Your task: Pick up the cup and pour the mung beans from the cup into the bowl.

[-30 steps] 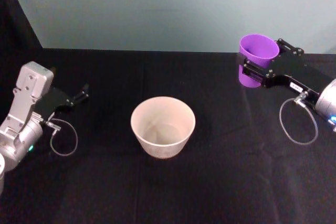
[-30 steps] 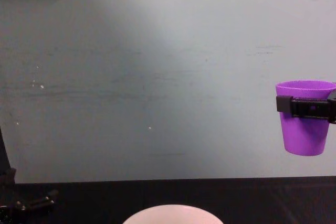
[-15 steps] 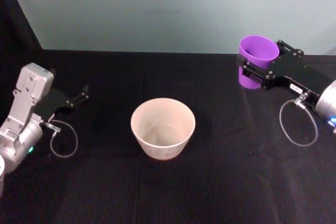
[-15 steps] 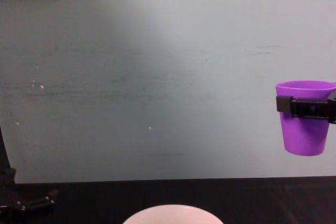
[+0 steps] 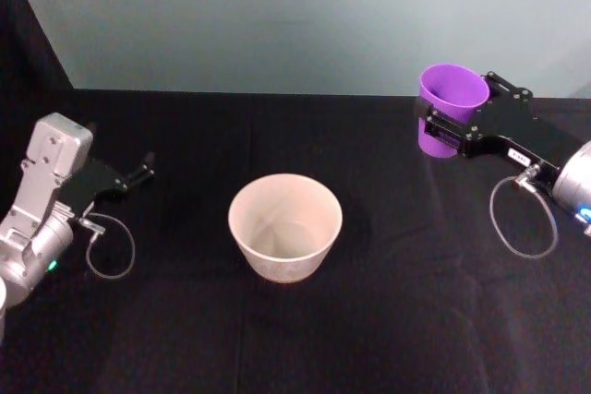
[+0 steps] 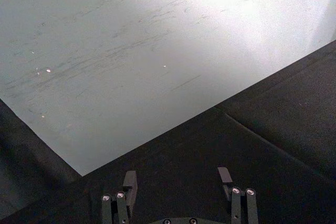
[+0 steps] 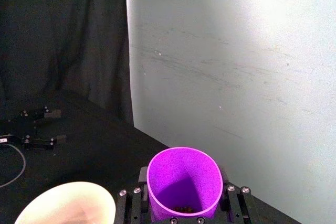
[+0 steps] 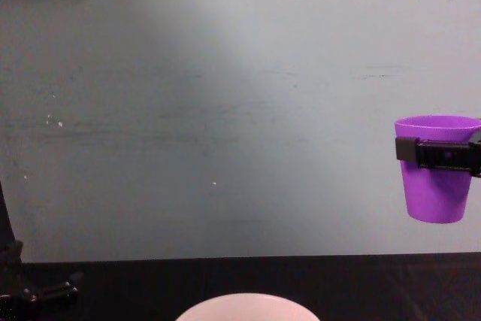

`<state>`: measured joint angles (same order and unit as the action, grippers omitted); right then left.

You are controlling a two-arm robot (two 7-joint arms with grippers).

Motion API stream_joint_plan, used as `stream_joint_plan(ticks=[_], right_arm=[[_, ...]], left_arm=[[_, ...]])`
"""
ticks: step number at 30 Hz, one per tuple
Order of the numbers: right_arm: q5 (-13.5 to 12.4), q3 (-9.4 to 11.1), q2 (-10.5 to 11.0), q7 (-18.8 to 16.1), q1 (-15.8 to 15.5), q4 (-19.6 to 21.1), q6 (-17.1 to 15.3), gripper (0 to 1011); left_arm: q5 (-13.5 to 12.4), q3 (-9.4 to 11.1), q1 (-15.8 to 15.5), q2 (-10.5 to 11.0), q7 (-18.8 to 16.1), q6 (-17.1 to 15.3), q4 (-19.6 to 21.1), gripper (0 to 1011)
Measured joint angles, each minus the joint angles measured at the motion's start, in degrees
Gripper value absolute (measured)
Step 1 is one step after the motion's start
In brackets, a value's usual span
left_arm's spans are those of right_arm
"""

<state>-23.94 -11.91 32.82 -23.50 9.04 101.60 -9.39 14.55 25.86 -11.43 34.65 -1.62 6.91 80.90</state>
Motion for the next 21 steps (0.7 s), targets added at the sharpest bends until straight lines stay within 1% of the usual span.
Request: stream_joint_plan(ticks=[21], right_arm=[[0.0,0.0,0.0,0.0,0.0,0.0,0.0,735]], left_arm=[[0.0,0.0,0.0,0.0,0.0,0.0,0.0,1000]])
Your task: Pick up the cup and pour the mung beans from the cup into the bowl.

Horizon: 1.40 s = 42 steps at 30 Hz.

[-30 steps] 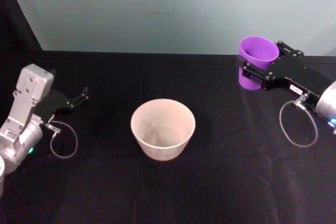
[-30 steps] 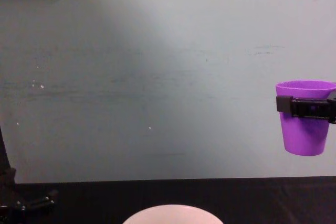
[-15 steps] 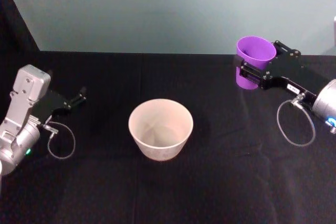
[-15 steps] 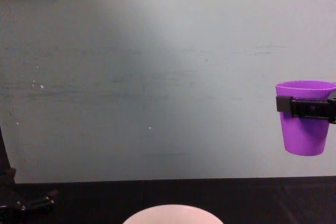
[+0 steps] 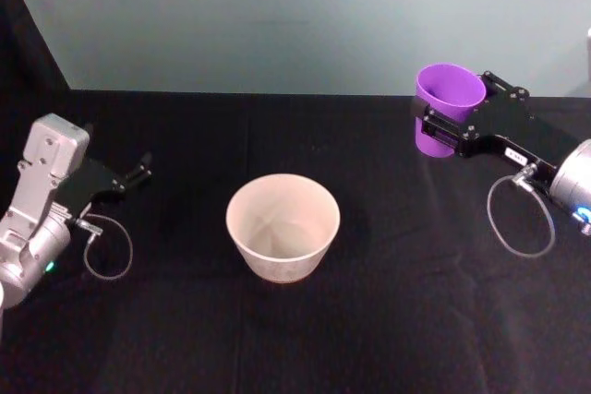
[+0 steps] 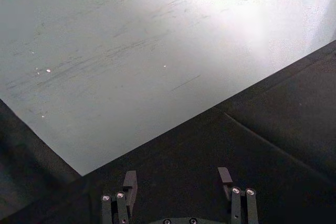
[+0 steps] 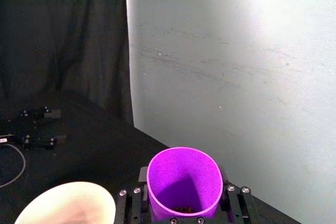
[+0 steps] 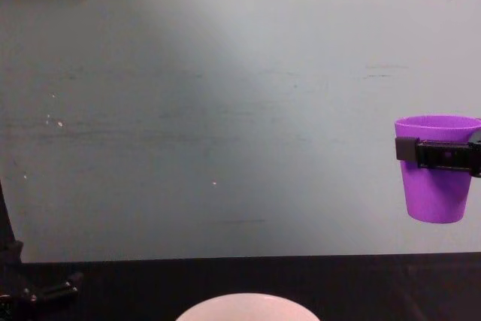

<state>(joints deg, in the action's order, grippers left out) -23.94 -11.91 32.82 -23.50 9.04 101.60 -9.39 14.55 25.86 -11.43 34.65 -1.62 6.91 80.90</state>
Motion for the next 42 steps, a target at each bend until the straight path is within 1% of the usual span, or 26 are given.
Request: stream_joint_plan(ticks=[42], right_arm=[[0.0,0.0,0.0,0.0,0.0,0.0,0.0,735]], left_arm=[[0.0,0.0,0.0,0.0,0.0,0.0,0.0,1000]])
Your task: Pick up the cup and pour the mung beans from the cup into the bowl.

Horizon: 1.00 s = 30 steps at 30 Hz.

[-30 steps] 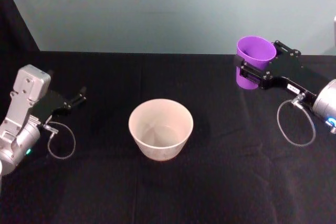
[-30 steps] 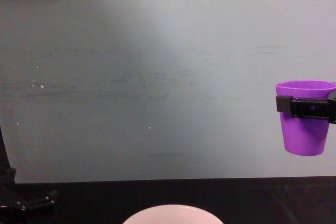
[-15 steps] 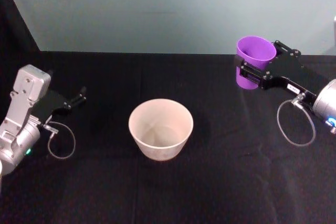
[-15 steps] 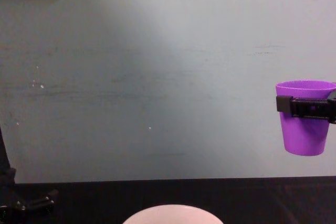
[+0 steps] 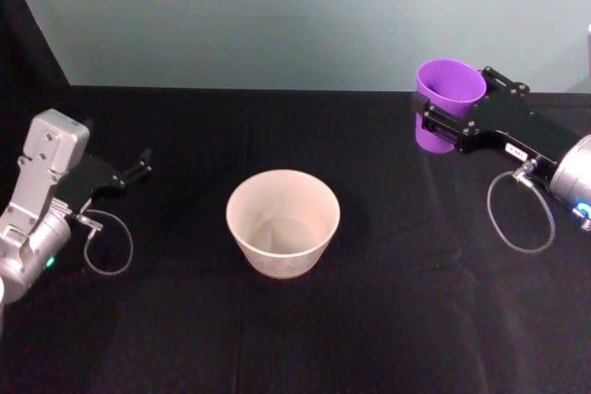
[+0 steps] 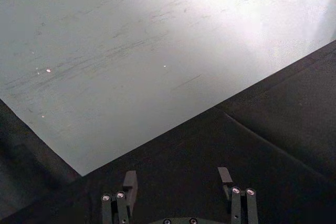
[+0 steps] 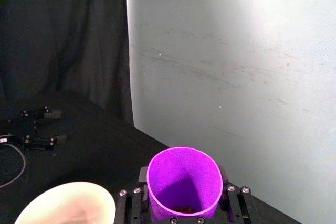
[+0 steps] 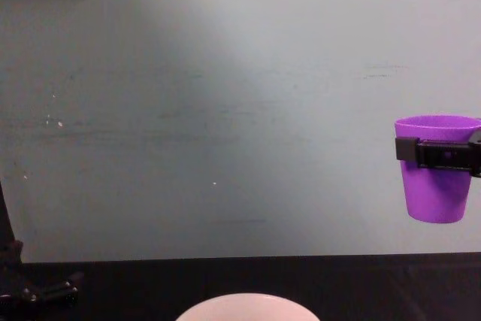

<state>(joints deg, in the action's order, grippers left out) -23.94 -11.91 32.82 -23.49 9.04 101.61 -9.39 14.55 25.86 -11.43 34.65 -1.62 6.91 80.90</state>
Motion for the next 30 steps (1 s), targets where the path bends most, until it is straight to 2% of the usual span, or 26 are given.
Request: stream_joint_plan(ticks=[30], right_arm=[[0.0,0.0,0.0,0.0,0.0,0.0,0.0,735]], left_arm=[[0.0,0.0,0.0,0.0,0.0,0.0,0.0,1000]])
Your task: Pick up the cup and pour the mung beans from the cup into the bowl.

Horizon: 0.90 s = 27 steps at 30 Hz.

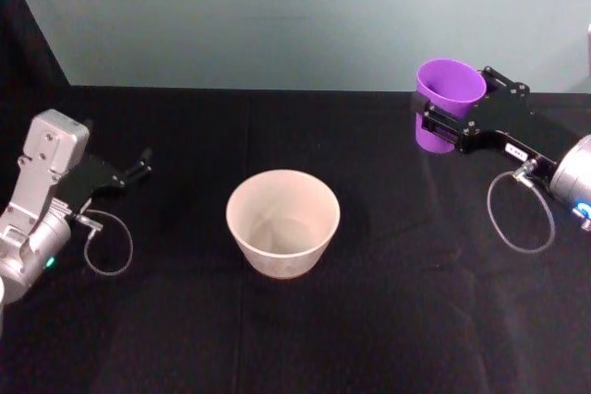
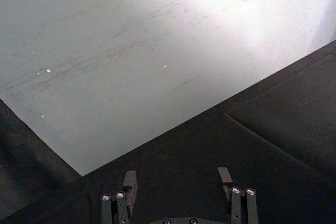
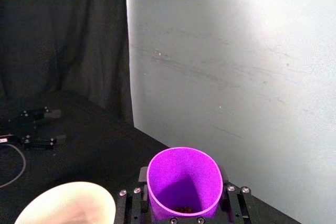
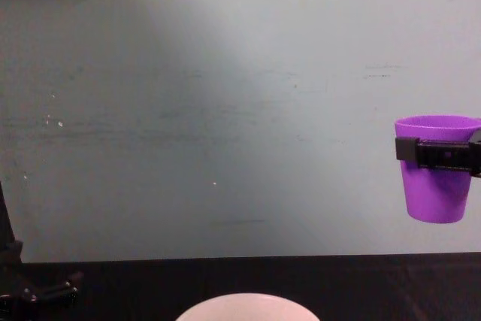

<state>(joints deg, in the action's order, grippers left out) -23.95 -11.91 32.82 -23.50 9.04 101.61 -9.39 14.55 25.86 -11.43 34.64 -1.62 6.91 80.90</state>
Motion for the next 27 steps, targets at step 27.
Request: stream_joint_plan(ticks=[27], right_arm=[[0.0,0.0,0.0,0.0,0.0,0.0,0.0,735]], left_arm=[[0.0,0.0,0.0,0.0,0.0,0.0,0.0,1000]])
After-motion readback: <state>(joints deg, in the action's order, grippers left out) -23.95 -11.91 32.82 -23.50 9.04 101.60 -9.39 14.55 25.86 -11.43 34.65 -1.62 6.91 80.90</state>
